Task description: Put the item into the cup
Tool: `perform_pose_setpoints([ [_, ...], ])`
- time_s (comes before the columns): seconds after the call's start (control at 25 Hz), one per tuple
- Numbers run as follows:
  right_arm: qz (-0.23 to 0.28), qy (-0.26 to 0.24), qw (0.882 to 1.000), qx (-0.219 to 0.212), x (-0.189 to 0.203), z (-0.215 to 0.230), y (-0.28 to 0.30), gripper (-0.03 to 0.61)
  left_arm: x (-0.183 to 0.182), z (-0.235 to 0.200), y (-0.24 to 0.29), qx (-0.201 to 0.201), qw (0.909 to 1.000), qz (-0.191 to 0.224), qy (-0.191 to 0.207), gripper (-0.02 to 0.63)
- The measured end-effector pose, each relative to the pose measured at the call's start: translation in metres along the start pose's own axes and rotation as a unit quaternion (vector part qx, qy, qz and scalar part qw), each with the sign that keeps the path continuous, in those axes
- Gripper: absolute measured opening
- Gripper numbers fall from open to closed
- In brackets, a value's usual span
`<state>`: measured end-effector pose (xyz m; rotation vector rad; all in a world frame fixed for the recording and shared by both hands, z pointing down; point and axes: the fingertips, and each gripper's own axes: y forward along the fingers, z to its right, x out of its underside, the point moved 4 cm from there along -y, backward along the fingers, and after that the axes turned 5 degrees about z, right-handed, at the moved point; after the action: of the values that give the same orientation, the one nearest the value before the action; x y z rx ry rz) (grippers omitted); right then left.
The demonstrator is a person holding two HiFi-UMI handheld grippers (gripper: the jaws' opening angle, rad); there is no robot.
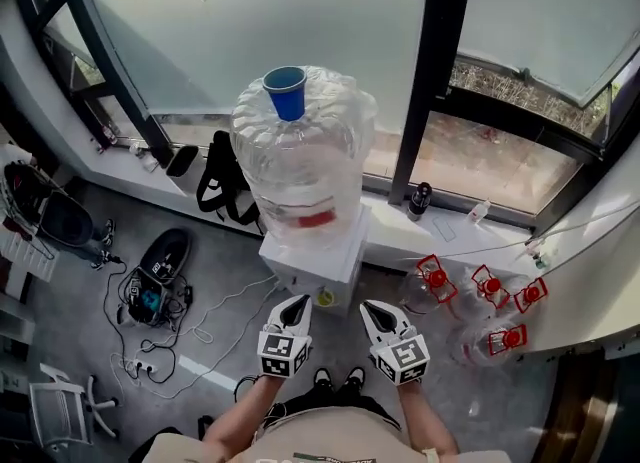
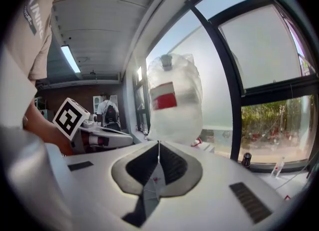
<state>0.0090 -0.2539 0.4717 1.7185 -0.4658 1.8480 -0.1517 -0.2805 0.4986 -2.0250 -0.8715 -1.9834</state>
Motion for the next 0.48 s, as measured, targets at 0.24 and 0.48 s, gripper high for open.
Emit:
perform_pose_setpoints([
  [0.24, 0.046, -0.04, 0.998, 0.005, -0.065, -0.003, -0.013, 0.012, -0.076, 0.018, -0.025, 0.001, 0.9972, 0.067, 0.032, 0.008],
  [0.48, 0.072, -0.088, 0.993, 0.008, -0.103, -0.006, -0.016, 0.012, -0.118, 0.021, -0.034, -0.001, 0.9917, 0.11, 0.066, 0.008],
])
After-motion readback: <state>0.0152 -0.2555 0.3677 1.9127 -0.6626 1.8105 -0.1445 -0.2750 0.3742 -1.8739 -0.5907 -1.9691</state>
